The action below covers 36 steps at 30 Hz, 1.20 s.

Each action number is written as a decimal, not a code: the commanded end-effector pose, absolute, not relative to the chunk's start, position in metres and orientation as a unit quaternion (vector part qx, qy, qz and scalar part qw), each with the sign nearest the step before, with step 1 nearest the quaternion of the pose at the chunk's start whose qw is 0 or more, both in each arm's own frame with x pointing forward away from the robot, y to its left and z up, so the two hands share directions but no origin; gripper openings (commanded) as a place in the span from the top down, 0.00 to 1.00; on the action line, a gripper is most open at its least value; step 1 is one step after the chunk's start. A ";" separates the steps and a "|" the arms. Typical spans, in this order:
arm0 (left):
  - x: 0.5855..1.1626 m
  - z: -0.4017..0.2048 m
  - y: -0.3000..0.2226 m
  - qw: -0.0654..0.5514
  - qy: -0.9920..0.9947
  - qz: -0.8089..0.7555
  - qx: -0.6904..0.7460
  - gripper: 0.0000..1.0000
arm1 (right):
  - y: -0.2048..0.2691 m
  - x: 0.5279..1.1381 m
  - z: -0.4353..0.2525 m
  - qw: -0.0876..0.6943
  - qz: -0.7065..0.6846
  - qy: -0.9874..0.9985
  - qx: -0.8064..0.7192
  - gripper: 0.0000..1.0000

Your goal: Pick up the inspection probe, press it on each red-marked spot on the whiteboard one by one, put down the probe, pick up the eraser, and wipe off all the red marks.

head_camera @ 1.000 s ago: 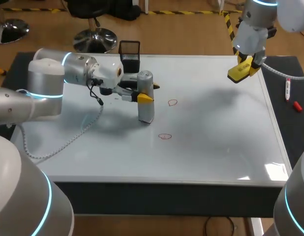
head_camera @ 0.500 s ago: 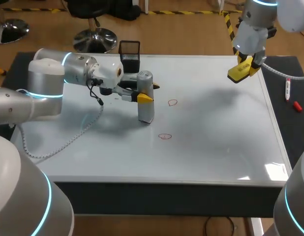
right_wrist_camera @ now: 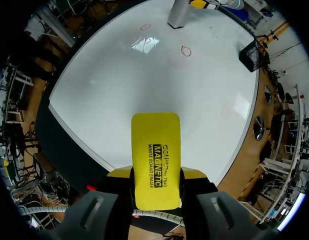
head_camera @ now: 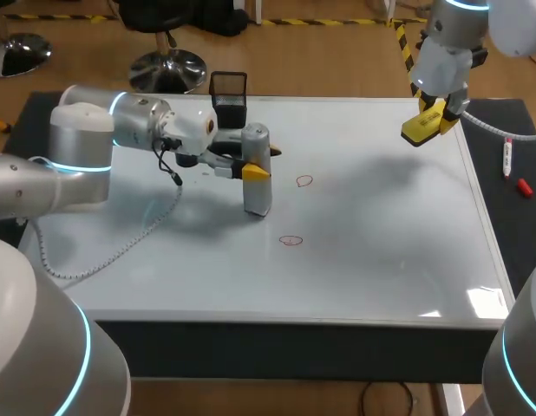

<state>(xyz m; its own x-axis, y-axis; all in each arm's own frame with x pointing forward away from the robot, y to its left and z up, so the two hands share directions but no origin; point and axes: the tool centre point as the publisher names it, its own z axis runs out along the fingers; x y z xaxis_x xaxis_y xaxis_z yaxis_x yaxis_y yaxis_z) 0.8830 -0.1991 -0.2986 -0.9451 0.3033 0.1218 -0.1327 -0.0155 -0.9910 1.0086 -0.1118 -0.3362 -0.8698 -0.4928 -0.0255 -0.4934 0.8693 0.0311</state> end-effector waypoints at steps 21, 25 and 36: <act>0.947 -0.247 -0.140 0.075 -0.697 0.712 -0.041 1.00 | -0.112 1.009 -0.336 0.007 0.017 0.967 -0.256 1.00; 0.968 -0.243 -0.125 0.056 -0.700 0.712 -0.029 1.00 | -0.112 1.009 -0.336 0.007 0.017 0.967 -0.256 1.00; 1.019 -0.240 -0.090 0.017 -0.708 0.706 -0.013 1.00 | -0.112 1.009 -0.336 0.007 0.017 0.967 -0.256 1.00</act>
<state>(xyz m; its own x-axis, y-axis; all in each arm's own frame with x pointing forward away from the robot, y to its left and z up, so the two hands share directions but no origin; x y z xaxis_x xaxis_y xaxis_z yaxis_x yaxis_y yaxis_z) 1.0110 -0.0958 -0.2416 -0.9995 0.0310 0.0061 -0.0061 0.0005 -1.0000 1.0086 -0.1119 -0.3362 -0.8698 -0.4927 -0.0256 -0.4933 0.8693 0.0311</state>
